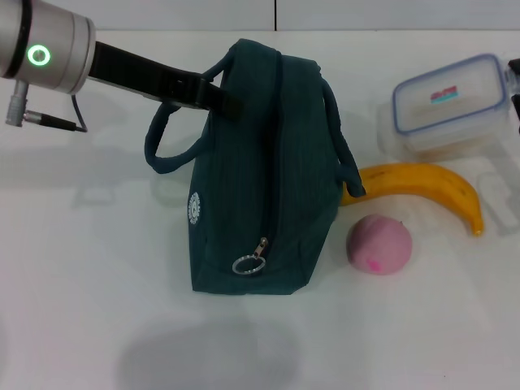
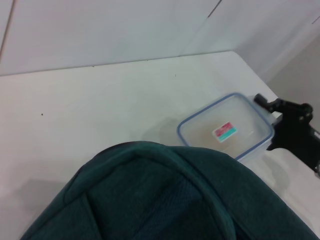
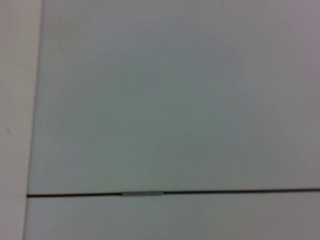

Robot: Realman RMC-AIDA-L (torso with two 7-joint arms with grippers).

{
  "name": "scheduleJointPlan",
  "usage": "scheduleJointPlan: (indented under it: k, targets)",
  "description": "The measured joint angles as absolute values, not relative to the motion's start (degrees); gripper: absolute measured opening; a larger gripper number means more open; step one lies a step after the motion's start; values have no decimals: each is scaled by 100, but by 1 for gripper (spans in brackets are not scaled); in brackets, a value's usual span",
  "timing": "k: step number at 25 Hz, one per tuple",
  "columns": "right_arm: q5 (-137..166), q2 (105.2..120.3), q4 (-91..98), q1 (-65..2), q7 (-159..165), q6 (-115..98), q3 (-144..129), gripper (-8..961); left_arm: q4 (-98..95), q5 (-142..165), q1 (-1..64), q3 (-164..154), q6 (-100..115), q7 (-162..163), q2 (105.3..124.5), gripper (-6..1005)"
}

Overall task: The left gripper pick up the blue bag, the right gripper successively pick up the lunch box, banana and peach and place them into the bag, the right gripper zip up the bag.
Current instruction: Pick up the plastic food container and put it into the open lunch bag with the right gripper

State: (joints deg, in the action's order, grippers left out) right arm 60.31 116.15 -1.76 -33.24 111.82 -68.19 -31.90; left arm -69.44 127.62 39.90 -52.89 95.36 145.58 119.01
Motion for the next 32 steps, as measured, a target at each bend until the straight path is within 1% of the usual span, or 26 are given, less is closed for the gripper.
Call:
scheduleJointPlan:
  k: [6,10,15,25,29,32]
  targets:
    - [5799,11611,-127,-3298,11366,-7453,-3138,96,-6934,12762,3991,-5285,9440,14502,11900,49]
    - [5614,11610,-45,-3402,11391,-7877,-3118,97,-6933,12762,4015,-5298,9406,14494,11902,49]
    - [5553,11617,-17,-3753,11400,-8422,-3141,101,-6915,12762,4051,-5307,9326,14493,11916,49]
    - [5613,11619,-134,-4697,11354,-8947,-3655,110,-6853,12762,4278,-5303,9210,14534,11923,49]
    - [5640,11620,-332,-4925,11298,-8975,-3900,114,-6712,12761,4343,-5315,9067,14528,11927,49]
    - [5822,11619,-426,-4963,11231,-8949,-3960,117,-6636,12761,4374,-5317,8992,14517,11927,49]
